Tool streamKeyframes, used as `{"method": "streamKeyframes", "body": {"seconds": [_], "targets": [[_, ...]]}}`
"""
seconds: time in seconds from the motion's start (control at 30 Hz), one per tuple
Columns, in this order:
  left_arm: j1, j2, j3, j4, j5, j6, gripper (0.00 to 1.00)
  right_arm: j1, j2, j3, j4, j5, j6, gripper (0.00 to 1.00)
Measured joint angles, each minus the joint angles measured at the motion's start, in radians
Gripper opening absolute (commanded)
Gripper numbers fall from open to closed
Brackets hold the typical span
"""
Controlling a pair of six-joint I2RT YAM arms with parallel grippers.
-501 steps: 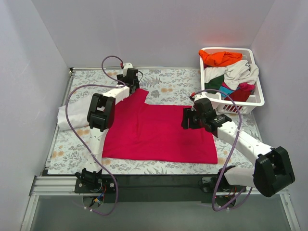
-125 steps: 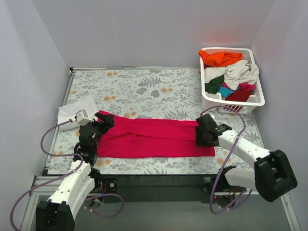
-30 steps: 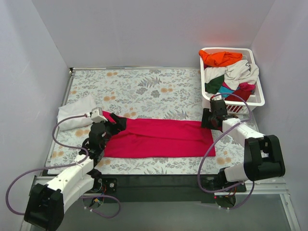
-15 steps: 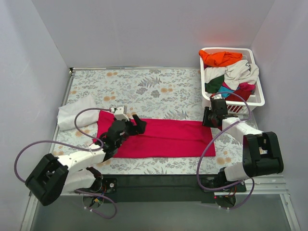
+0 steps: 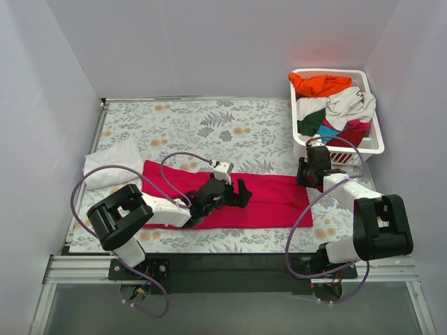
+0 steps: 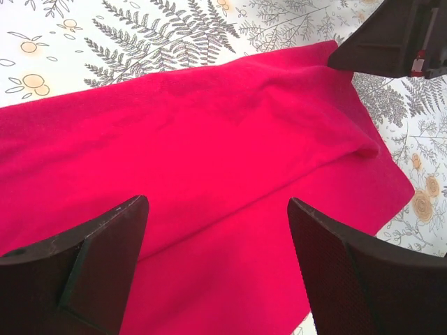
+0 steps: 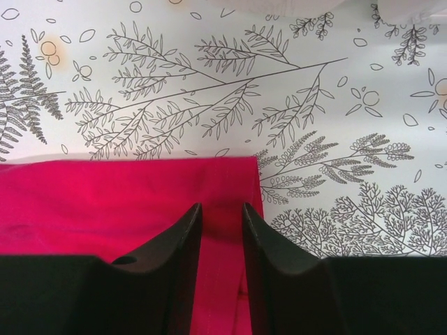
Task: Fold and stack the t-shirts
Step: Fold the tshirt
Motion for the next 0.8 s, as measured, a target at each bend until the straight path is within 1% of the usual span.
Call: {"method": "streamKeyframes", "body": {"seconds": [0.2,0.23,0.37,0.5,0.63,0.7,0.8], "targets": [[0.0,0.042,0.001,0.029,0.034,0.007,0.75,0.008,-0.003,0.001,-0.016,0.042,0.0,0.27],[0.0,0.048,0.001,0.033,0.042,0.006,0.75,0.015,-0.008,0.001,-0.028,0.052,0.002,0.31],[0.0,0.072,0.001,0.051,0.072,0.006,0.75,0.058,-0.063,0.001,-0.111,0.086,0.006,0.38],[0.0,0.074,-0.003,0.055,0.08,0.006,0.75,0.138,-0.15,0.003,-0.165,0.093,0.011,0.45],[0.0,-0.047,-0.011,-0.008,0.009,0.035,0.78,0.233,-0.174,0.013,-0.184,0.066,0.035,0.47],[0.006,-0.122,0.002,-0.057,-0.044,0.052,0.79,0.267,-0.156,0.015,-0.178,0.035,0.047,0.47],[0.043,-0.18,0.02,-0.109,-0.12,0.057,0.79,0.296,-0.093,0.016,-0.156,-0.002,0.062,0.47]]}}
